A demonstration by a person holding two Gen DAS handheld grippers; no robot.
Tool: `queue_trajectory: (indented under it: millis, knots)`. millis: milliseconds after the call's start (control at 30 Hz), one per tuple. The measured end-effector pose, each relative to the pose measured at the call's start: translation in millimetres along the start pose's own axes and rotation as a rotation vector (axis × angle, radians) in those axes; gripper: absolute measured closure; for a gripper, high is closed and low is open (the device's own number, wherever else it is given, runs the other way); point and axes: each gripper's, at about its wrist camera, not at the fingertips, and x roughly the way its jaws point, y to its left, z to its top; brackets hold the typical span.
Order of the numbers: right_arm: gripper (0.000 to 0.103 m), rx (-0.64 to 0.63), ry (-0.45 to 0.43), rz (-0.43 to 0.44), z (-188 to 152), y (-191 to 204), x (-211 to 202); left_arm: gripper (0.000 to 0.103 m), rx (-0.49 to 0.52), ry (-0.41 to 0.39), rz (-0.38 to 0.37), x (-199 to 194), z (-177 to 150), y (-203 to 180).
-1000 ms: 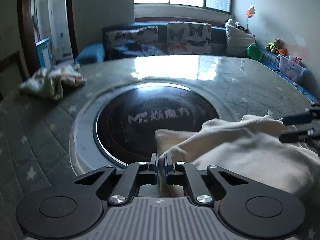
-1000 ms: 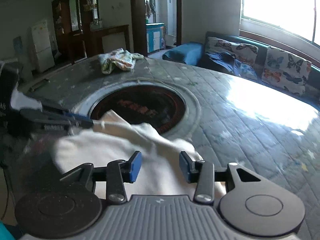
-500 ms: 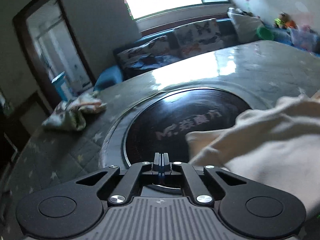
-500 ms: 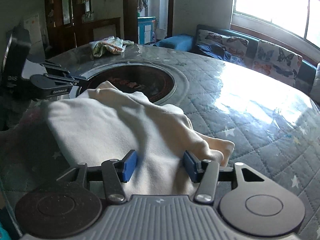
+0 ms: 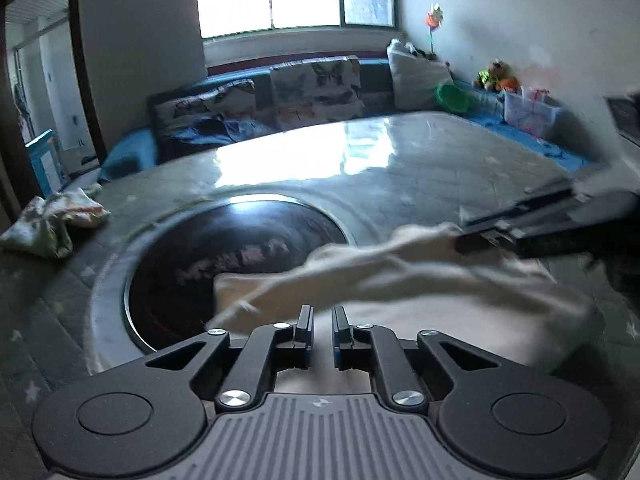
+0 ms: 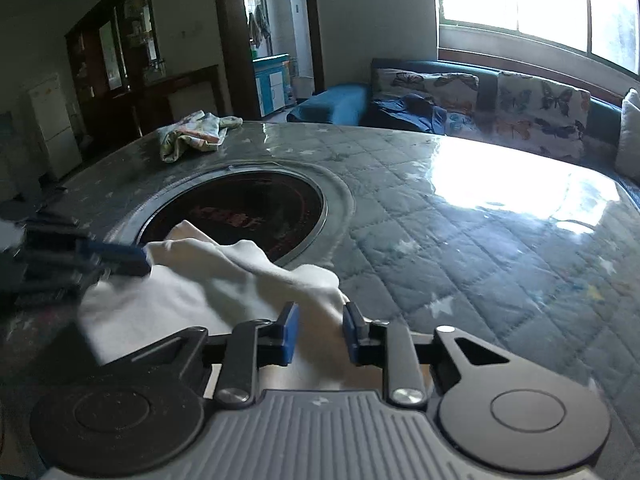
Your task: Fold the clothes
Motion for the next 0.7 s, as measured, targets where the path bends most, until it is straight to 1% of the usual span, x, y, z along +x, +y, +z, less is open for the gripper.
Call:
queue_trajectory:
  millis: [33,133,200,300,367,400,600,700]
  knots:
    - [0.087,0.010,0.011,-0.011,-0.4,-2.3,5.9,0.093,-0.003,0.012,0.002,2.5,-2.6,-0.2]
    - [0.087,0.036,0.022,-0.056,-3.9,-12.7,15.0,0.087,-0.020,0.018,0.004,4.3,-8.4,5.6]
    - [0.087,0.054,0.010,-0.050,-3.7,-17.2,9.5,0.084,-0.031,0.015,0.001,1.0,-9.7,8.7]
    - [0.087,0.035,-0.017,-0.040,-2.4,-16.4,-9.2,0.081,-0.051,0.001,-0.003,-5.7,-8.5,11.4]
    - [0.087,0.022,-0.023,-0.014,-3.4,-14.0,-22.3,0.077,-0.062,-0.003,-0.004,-9.4,-9.3,12.7]
    - [0.087,0.014,-0.023,-0.001,-4.8,-11.9,-28.3,0.077,-0.066,-0.002,-0.004,-10.9,-10.4,13.3]
    - [0.087,-0.052,0.026,0.045,-30.7,9.3,-54.5,0.074,-0.071,0.018,0.003,-9.2,-20.0,14.2]
    - [0.087,-0.068,0.065,0.016,-46.4,11.6,-52.7,0.070,-0.059,0.015,0.010,-8.8,-21.5,13.6]
